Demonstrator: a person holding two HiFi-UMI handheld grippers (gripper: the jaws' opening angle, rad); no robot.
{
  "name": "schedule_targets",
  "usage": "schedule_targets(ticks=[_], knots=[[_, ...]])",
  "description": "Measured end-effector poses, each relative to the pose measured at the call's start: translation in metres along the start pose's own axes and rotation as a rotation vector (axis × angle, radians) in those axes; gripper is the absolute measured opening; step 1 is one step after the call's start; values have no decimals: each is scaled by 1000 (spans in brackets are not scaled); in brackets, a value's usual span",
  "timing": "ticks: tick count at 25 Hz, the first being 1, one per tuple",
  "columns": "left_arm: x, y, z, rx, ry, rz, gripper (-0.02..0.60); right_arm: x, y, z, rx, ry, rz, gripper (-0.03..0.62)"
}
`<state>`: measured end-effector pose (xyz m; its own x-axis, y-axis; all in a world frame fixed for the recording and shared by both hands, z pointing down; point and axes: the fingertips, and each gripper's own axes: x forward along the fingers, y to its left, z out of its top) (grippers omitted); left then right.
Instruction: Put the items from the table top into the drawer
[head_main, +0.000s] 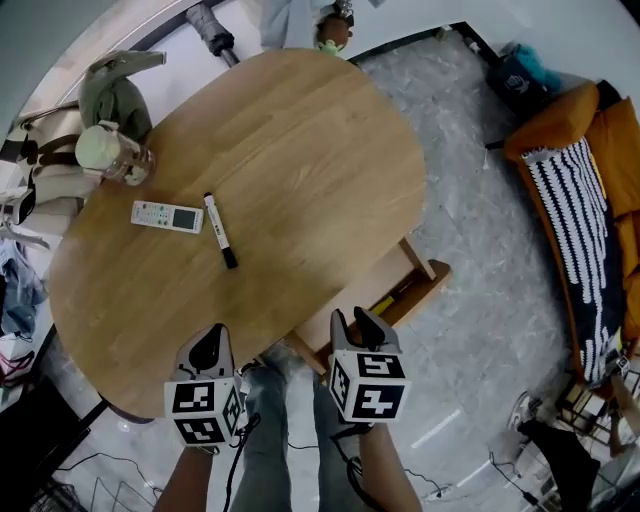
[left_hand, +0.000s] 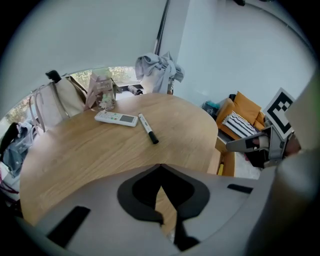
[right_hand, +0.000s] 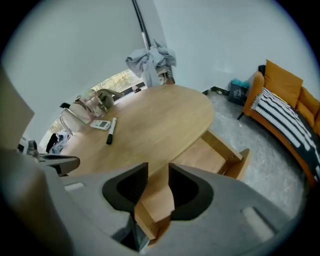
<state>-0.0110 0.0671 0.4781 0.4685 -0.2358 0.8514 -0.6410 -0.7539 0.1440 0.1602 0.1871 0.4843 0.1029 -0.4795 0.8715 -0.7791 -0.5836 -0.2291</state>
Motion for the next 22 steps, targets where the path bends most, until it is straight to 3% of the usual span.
schedule_targets(ticks=[17,22], knots=[[-57,131,-47,-328,-78,198,-8,33,163,56,-485,4,251,123],[-64,153,-60,-394,-82,227,-8,47,186,69,-626,29,279,170]])
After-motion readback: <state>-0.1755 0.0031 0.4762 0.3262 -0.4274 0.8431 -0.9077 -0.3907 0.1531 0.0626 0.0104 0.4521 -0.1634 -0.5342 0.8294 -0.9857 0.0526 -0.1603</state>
